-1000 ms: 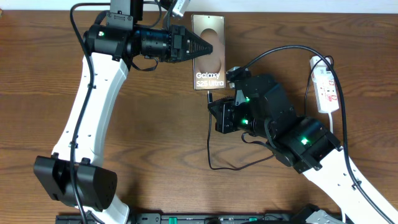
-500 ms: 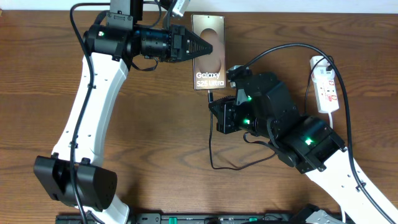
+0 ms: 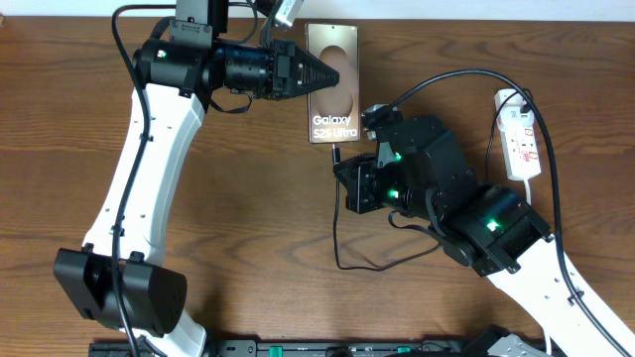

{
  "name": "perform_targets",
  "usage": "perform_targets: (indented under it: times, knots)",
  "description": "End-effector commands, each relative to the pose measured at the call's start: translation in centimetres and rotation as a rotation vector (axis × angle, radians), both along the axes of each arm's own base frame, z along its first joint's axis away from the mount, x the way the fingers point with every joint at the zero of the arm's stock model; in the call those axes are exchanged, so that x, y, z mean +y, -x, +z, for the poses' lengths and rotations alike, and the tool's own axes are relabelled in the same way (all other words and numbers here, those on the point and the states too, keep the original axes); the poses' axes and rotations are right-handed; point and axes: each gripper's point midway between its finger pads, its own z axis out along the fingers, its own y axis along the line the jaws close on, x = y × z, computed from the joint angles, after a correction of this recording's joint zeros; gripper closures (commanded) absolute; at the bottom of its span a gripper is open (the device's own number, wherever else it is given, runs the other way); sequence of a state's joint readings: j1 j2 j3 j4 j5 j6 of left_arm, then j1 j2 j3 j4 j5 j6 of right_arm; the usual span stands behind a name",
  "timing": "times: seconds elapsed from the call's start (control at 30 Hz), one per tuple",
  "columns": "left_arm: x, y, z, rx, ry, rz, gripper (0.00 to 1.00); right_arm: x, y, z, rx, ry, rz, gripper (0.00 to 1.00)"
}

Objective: Plug charger to phone and switch on socket
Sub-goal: 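Hold the connector pressed into the phone port with the right gripper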

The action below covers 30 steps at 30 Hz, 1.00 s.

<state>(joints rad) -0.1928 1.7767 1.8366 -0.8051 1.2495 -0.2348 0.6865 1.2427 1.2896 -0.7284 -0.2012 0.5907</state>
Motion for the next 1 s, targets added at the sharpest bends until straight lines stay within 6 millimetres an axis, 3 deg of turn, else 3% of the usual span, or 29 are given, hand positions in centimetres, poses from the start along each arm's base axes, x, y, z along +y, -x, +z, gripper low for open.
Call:
perform_targets:
  times: [0.0,0.97]
  knots:
    - [-0.15,0.22,0.70,-0.025,0.019,-0.020,0.93,-0.14,-0.58,1.01,-0.037,0.001,-0.009,0.99]
    - [-0.14,0.20,0.70,-0.027,0.018,-0.020,0.93,0.12,-0.73,0.48,-0.022,0.008,-0.003,0.99]
